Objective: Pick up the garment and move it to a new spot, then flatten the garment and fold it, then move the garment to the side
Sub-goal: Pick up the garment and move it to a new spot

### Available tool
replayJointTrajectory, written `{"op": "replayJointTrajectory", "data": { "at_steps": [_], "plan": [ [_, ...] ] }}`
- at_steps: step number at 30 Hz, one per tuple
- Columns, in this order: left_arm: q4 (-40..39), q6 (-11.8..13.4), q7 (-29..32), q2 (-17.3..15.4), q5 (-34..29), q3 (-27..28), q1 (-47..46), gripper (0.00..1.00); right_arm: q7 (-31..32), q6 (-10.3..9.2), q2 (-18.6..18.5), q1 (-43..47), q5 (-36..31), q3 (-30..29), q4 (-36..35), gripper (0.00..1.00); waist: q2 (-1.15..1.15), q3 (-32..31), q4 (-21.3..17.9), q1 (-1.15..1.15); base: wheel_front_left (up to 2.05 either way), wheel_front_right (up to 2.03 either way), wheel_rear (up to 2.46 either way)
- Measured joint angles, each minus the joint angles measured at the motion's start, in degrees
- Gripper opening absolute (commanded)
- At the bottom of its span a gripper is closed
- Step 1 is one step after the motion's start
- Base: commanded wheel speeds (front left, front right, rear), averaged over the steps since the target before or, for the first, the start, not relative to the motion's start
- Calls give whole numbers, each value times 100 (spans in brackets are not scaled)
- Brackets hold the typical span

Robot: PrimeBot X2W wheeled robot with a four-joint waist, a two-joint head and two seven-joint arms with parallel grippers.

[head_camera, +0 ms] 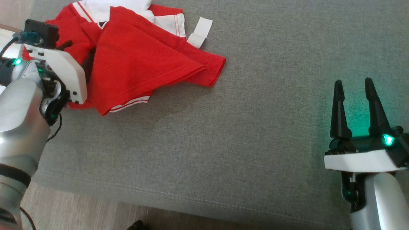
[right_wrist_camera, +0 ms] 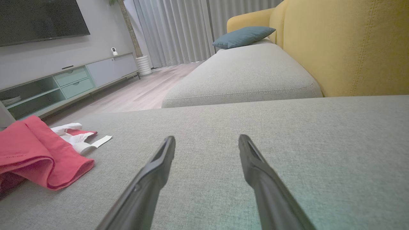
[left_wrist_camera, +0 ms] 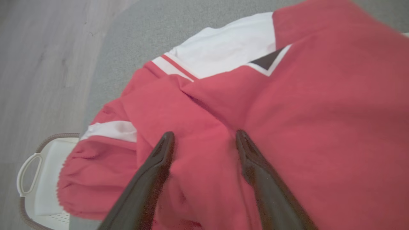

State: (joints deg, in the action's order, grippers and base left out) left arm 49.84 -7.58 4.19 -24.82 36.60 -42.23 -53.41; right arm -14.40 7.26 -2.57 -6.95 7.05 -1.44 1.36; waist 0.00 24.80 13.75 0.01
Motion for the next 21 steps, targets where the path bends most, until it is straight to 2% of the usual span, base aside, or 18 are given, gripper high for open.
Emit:
{"op": "replayJointTrajectory", "data": {
  "at_steps": [3,4,5,7,10,21],
  "plan": [
    [48,0,89,-15,258,-220,-33,100,0,0,0,-86,0,33,-1,100,0,50,-33,0,0,0,0],
    [54,1,143,-18,367,-300,-39,97,-1,0,-1,-113,0,43,-7,100,0,63,-43,0,0,0,0],
    [58,2,220,-25,475,-385,-55,75,-7,0,-1,-129,0,54,-9,100,0,76,-53,0,0,0,0],
    [56,1,336,-56,679,-542,-102,0,-8,0,-1,-140,0,75,-11,100,0,98,-72,0,0,0,0],
    [65,1,236,-124,853,-667,-132,0,-8,0,-2,-188,2,86,-10,100,0,117,-101,0,0,0,0],
    [421,1,-1061,-216,797,-721,-475,0,-9,0,-3,-182,241,243,155,100,0,-358,-166,0,0,0,0]
  ]
}}
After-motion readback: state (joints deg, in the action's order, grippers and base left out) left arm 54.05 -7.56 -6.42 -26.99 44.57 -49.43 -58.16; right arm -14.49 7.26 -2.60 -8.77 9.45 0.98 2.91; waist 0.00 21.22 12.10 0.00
